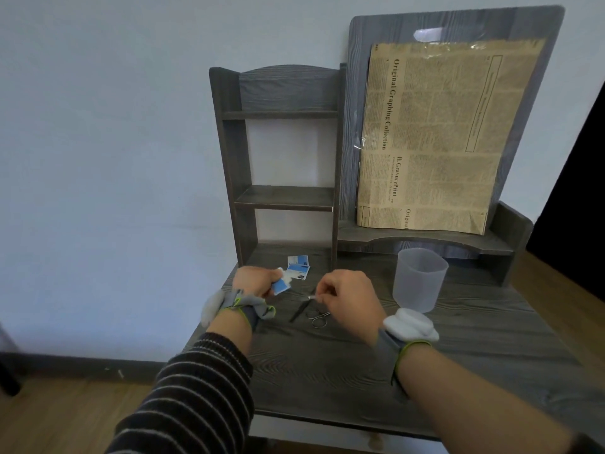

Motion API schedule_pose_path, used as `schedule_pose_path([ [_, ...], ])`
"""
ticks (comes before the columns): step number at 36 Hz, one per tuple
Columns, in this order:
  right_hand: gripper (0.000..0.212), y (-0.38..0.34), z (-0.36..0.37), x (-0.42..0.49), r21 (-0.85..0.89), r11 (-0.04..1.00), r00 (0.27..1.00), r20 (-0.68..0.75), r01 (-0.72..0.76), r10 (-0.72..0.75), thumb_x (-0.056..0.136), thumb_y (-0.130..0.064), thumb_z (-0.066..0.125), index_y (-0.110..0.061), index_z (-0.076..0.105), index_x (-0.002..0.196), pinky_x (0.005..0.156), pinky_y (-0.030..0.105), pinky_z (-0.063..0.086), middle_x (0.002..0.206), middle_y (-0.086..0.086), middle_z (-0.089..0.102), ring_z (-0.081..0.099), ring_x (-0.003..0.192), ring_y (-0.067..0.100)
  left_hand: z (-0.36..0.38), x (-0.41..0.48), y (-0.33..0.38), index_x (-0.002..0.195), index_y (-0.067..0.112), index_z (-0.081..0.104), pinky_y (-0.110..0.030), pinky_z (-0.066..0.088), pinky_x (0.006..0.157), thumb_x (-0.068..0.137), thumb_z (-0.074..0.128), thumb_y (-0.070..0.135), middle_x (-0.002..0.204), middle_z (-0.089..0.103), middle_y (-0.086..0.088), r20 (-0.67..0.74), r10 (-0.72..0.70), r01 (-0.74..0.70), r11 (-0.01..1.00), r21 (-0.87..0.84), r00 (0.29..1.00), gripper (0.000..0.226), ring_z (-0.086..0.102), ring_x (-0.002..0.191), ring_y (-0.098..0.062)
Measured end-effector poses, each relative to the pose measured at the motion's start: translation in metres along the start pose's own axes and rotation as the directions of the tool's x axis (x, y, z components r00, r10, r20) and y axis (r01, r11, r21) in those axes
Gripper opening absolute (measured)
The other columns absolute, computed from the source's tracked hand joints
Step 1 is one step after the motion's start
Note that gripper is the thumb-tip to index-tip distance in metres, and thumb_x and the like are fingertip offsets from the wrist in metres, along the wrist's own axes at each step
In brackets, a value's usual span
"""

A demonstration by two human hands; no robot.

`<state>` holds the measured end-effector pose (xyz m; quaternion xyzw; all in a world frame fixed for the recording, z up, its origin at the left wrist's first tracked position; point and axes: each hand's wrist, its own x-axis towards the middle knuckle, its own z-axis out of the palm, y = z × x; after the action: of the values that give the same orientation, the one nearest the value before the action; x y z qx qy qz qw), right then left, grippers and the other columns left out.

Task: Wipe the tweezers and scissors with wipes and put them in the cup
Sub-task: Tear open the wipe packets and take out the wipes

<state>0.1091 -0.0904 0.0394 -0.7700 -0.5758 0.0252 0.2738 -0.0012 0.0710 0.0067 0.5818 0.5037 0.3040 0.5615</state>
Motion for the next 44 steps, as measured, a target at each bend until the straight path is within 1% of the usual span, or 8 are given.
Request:
schedule_pose_path([
  [3,0.010,0.014,-0.002,-0.005,-0.012,0.999,0.999,-0.005,-0.034,0.034,0.084,-0.016,0.061,-0.018,0.071,0.083,0.084,0.027,0.048,0.083,-0.007,0.062,0.057,0.081,0.010,-0.022,0.013,-0.010,0.056,0.005,0.058,-0.035,0.043,0.065,0.075,0.075,0.018,0.047,0.056,-0.009,-0.122,-0.001,-0.008,0.997,-0.071,0.993,0.029,0.045,0.049,-0.020],
  [5,0.009,0.021,-0.002,-0.006,0.024,0.996,0.996,-0.044,-0.082,0.083,0.084,-0.016,0.063,-0.017,0.071,0.082,0.082,0.026,0.050,0.080,-0.007,0.063,0.057,0.077,0.009,-0.031,0.020,-0.014,0.055,0.005,0.059,-0.032,0.044,0.061,0.076,0.075,0.017,0.059,0.056,-0.012,-0.146,-0.006,-0.005,0.997,-0.077,0.989,0.029,0.047,0.048,-0.020],
  [9,0.006,0.016,0.003,0.000,0.180,0.972,0.979,-0.110,-0.149,0.170,0.081,-0.019,0.067,-0.020,0.073,0.079,0.077,0.025,0.050,0.078,-0.006,0.067,0.061,0.076,0.010,-0.033,0.022,-0.017,0.063,0.006,0.060,-0.018,0.044,0.038,0.082,0.068,0.008,0.065,0.058,-0.010,-0.065,-0.032,0.024,0.992,-0.123,0.997,0.021,0.054,0.038,-0.010],
  [16,0.011,-0.008,0.017,0.018,0.280,0.942,0.975,-0.067,-0.186,0.212,0.082,-0.018,0.066,-0.017,0.076,0.086,0.079,0.020,0.045,0.089,-0.002,0.073,0.059,0.084,0.007,-0.033,0.012,-0.016,0.083,0.003,0.063,-0.016,0.042,0.037,0.088,0.059,0.005,0.057,0.059,-0.010,0.016,-0.033,0.035,0.987,-0.156,0.999,0.007,0.052,0.031,-0.008],
  [21,0.011,-0.021,0.031,0.029,0.281,0.938,0.975,-0.032,-0.203,0.220,0.081,-0.018,0.068,-0.016,0.077,0.086,0.084,0.023,0.048,0.091,0.000,0.074,0.063,0.089,0.011,-0.040,0.001,-0.011,0.096,0.002,0.068,-0.014,0.039,0.032,0.088,0.061,0.007,0.067,0.058,-0.014,0.059,-0.020,0.030,0.986,-0.164,0.998,0.011,0.050,0.034,-0.010],
  [28,0.026,-0.031,0.039,0.039,0.323,0.923,0.972,-0.032,-0.211,0.234,0.082,-0.020,0.067,-0.015,0.071,0.108,0.099,0.025,0.044,0.108,0.004,0.070,0.062,0.103,0.017,-0.047,-0.002,-0.011,0.073,0.011,0.068,-0.012,0.034,0.032,0.083,0.068,0.008,0.046,0.058,-0.002,0.028,-0.029,0.034,0.982,-0.185,0.999,0.011,0.044,0.030,-0.005],
  [35,0.019,-0.040,0.043,0.042,0.308,0.935,0.983,0.006,-0.178,0.185,0.085,-0.026,0.063,-0.016,0.075,0.096,0.085,0.025,0.047,0.101,0.000,0.073,0.063,0.097,0.012,-0.048,-0.004,-0.011,0.072,0.012,0.068,-0.012,0.037,0.033,0.080,0.070,0.008,0.066,0.062,-0.009,0.041,-0.012,0.019,0.985,-0.172,0.999,0.009,0.051,0.052,-0.012],
  [44,0.017,-0.037,0.042,0.043,0.262,0.952,0.986,-0.015,-0.155,0.165,0.087,-0.018,0.060,-0.012,0.075,0.089,0.085,0.028,0.050,0.095,0.002,0.072,0.064,0.092,0.015,-0.040,-0.010,-0.004,0.074,0.014,0.069,-0.011,0.037,0.033,0.081,0.070,0.009,0.064,0.066,0.000,0.068,0.015,-0.007,0.993,-0.122,0.998,0.008,0.053,0.035,0.003],
])
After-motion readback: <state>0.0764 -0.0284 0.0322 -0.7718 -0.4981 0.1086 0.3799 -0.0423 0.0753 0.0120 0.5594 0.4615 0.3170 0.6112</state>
